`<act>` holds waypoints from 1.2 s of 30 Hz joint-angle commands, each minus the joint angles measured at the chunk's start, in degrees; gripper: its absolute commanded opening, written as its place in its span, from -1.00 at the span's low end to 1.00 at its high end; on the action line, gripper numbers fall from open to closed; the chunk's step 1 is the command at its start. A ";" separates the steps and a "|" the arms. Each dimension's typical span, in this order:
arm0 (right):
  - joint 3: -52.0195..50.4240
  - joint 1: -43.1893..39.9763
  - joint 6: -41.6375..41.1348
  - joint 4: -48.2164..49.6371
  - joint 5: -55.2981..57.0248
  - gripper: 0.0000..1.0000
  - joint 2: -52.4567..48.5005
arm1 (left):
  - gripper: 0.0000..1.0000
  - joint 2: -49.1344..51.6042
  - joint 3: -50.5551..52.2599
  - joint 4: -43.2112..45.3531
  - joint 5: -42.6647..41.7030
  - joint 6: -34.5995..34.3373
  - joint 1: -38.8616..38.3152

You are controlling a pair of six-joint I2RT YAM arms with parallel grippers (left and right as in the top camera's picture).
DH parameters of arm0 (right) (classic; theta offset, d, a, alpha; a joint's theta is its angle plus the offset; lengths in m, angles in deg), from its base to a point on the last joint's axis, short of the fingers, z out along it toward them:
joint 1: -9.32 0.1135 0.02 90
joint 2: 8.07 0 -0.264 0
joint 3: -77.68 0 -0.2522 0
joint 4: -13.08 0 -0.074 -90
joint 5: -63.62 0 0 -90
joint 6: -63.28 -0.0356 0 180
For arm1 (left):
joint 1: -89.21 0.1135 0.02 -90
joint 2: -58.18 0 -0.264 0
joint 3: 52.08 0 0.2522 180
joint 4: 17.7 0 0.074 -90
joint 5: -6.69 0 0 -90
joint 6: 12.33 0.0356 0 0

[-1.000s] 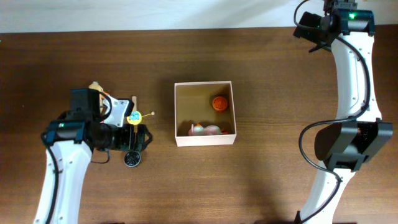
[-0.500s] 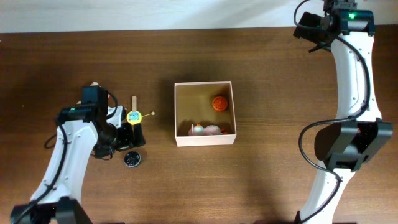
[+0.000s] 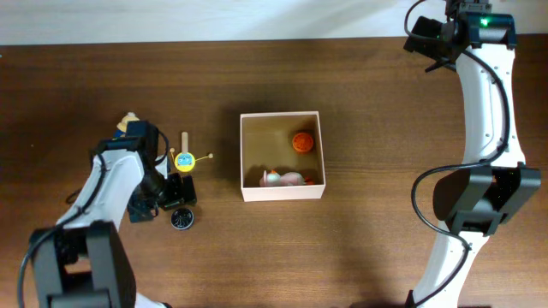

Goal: Pack container
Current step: 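Move the left gripper down toward the black round object, then close the left gripper on the black round mesh object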

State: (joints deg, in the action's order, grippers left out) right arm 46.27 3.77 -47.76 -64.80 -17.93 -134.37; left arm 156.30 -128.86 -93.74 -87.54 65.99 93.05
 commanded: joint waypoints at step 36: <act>0.07 0.26 -0.68 0.04 -0.13 0.97 -0.76 | 0.48 8.28 4.28 5.99 0.68 -0.48 -7.43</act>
State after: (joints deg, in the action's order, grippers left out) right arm 46.27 3.77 -47.76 -64.78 -17.93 -134.37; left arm 163.84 -125.54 -89.61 -86.76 65.55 85.68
